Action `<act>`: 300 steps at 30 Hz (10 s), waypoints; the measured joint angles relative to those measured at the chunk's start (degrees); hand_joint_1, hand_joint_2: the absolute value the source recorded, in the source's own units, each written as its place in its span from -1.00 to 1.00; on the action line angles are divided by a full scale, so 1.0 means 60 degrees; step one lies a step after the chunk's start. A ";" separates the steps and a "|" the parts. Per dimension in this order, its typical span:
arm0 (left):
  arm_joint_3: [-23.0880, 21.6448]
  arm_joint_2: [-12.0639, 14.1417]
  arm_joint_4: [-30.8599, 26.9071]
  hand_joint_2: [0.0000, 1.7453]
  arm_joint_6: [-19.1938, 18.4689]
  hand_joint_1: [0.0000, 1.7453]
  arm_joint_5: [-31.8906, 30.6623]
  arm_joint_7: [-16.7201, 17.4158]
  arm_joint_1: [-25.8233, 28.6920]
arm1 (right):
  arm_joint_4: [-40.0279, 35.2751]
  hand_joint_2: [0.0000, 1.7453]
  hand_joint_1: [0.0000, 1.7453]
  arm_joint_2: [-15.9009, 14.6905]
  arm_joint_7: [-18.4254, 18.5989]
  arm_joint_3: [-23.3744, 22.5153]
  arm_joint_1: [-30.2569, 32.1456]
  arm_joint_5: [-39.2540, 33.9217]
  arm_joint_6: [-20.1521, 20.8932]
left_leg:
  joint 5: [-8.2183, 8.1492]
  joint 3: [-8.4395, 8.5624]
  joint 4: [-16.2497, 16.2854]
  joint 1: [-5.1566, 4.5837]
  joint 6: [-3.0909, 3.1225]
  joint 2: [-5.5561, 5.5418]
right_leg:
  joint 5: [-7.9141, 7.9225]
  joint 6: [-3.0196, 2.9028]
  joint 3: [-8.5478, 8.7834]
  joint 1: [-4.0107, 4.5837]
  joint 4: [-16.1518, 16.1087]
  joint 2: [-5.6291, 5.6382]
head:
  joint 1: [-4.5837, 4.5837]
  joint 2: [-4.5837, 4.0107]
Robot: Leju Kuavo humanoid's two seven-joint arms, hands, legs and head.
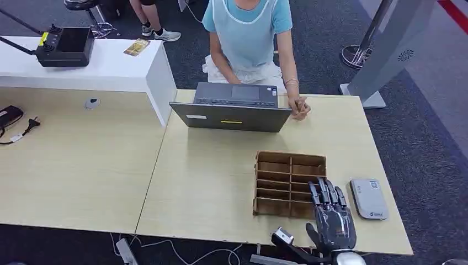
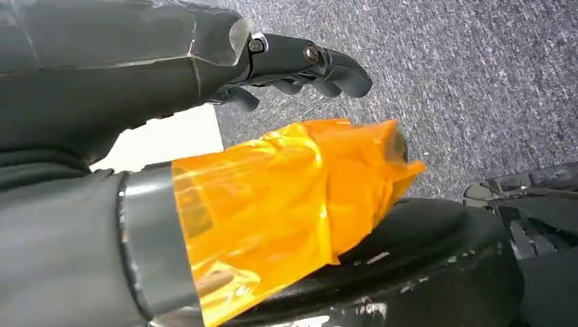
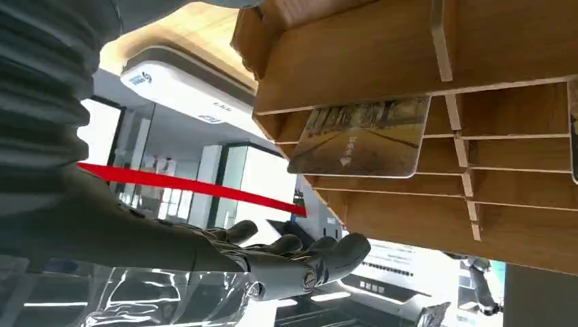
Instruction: Pass the card to the sensor for recognition and then transmit it.
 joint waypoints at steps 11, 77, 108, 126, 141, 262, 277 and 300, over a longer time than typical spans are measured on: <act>0.0000 -0.0004 0.0000 -1.00 -0.0015 -1.00 0.0000 0.0000 0.0000 | 0.0128 1.00 -1.00 0.0109 -0.0098 -0.0015 -0.0037 -0.0065 0.0025 | 0.0000 -0.0001 0.0000 0.0000 0.0000 0.0000 | 0.0000 0.0000 0.0000 0.0000 0.0000 0.0000 | 0.0000 0.0000; 0.0000 -0.0007 0.0000 -1.00 -0.0033 -1.00 -0.0015 0.0000 0.0002 | 0.0022 1.00 0.16 0.0295 -0.0423 -0.0175 -0.0016 0.0117 -0.0364 | 0.0000 0.0000 0.0000 0.0000 0.0000 0.0000 | 0.0000 0.0000 -0.0001 0.0000 0.0000 0.0000 | 0.0000 0.0000; 0.0004 -0.0022 0.0000 -1.00 -0.0040 -1.00 -0.0058 -0.0098 0.0002 | 0.0091 1.00 0.66 0.0510 -0.1090 -0.0492 -0.0014 -0.0583 -0.1159 | 0.0000 0.0000 0.0000 0.0000 0.0000 0.0001 | 0.0000 0.0000 -0.0001 0.0000 0.0000 0.0000 | -0.0004 0.0000; 0.0047 -0.0040 0.0000 -1.00 -0.0022 -1.00 0.0029 -0.0208 0.0003 | -0.0619 1.00 0.74 0.0947 -0.2937 -0.1271 0.0123 -0.2842 -0.1862 | 0.0000 0.0000 0.0000 0.0000 0.0000 0.0000 | 0.0000 0.0000 -0.0001 0.0000 0.0000 0.0000 | -0.0004 0.0000; 0.0076 -0.0036 0.0000 -1.00 0.0022 -1.00 0.0058 -0.0291 0.0005 | -0.1133 1.00 0.74 0.1166 -0.4055 -0.1424 0.0183 -0.4262 -0.1858 | 0.0000 0.0000 0.0000 0.0000 0.0000 0.0000 | 0.0000 0.0000 0.0000 0.0000 0.0000 0.0000 | 0.0000 0.0000; -0.0193 -0.0077 0.0000 -1.00 -0.0226 -1.00 -0.0601 -0.0532 -0.0098 | 1.0029 1.00 -1.00 0.1712 -0.3519 -0.0685 -1.2934 -0.8295 0.3865 | 0.0030 0.0001 0.0017 -0.0002 -0.0008 -0.0003 | 0.0032 0.0001 0.0000 -0.0001 0.0009 0.0005 | -0.0004 0.0000; -0.0197 -0.0077 0.0000 -1.00 -0.0208 -1.00 -0.0426 -0.0532 -0.0132 | 0.9567 1.00 -1.00 0.1454 -0.3646 -0.0896 -1.3167 -0.8607 0.3435 | 0.0030 0.0002 0.0021 -0.0002 -0.0008 -0.0002 | 0.0032 0.0001 -0.0001 -0.0002 0.0008 0.0006 | 0.0000 0.0000; -0.0179 0.0022 0.0004 -1.00 0.0058 -1.00 -0.0095 -0.0652 -0.0048 | 0.3867 1.00 -1.00 0.0183 -0.4182 -0.3147 -0.9682 -1.7923 0.6167 | 0.0026 0.0001 0.0022 -0.0002 -0.0004 -0.0006 | 0.0031 0.0002 0.0000 -0.0001 0.0000 0.0002 | -0.0003 0.0000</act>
